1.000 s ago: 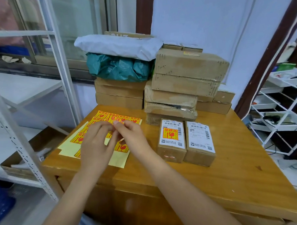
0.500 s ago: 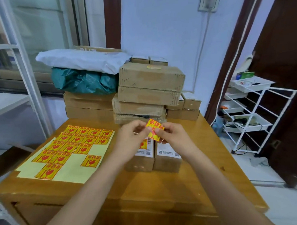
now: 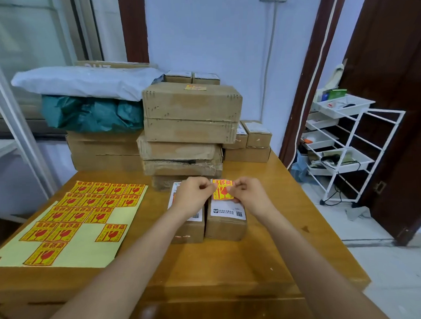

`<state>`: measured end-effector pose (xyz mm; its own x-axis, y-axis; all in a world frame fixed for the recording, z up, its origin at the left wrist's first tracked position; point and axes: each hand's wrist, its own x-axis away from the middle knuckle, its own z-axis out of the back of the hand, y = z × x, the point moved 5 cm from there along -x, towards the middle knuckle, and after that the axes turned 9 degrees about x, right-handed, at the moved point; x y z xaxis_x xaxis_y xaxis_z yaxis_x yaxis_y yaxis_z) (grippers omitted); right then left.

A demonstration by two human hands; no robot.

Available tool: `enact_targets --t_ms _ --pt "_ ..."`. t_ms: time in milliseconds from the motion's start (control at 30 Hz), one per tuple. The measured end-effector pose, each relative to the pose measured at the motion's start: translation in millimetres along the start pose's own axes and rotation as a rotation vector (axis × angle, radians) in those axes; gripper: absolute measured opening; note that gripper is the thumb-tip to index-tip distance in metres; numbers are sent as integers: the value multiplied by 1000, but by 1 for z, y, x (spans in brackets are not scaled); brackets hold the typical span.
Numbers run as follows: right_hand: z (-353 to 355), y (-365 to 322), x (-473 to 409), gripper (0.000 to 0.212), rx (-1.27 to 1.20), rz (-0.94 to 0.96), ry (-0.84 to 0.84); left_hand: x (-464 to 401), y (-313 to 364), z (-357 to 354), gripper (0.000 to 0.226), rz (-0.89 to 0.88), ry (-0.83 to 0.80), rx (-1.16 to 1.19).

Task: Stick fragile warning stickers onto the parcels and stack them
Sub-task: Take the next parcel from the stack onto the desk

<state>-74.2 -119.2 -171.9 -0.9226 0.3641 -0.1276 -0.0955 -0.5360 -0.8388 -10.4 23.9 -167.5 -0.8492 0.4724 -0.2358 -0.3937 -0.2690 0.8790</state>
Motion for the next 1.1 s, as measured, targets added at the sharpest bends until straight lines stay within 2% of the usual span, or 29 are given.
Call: enact_targets --t_ms 67,200,367,600,767,1100 --pt "0 1 1 25 29 6 17 2 -4 -2 33 -5 -16 11" --pt "-4 3 3 31 88 15 28 1 -8 -2 25 -21 -40 36" --pt "-6 7 4 27 159 20 79 -1 -13 -5 15 -25 -42 -20" --pt "-8 8 7 30 259 69 165 0 -11 -8 20 -65 -34 -141" --pt "-11 9 13 22 252 111 255 0 -8 -9 20 -93 -27 -236" --pt "-14 10 10 24 320 148 241 3 -4 -11 19 -96 -56 -308"
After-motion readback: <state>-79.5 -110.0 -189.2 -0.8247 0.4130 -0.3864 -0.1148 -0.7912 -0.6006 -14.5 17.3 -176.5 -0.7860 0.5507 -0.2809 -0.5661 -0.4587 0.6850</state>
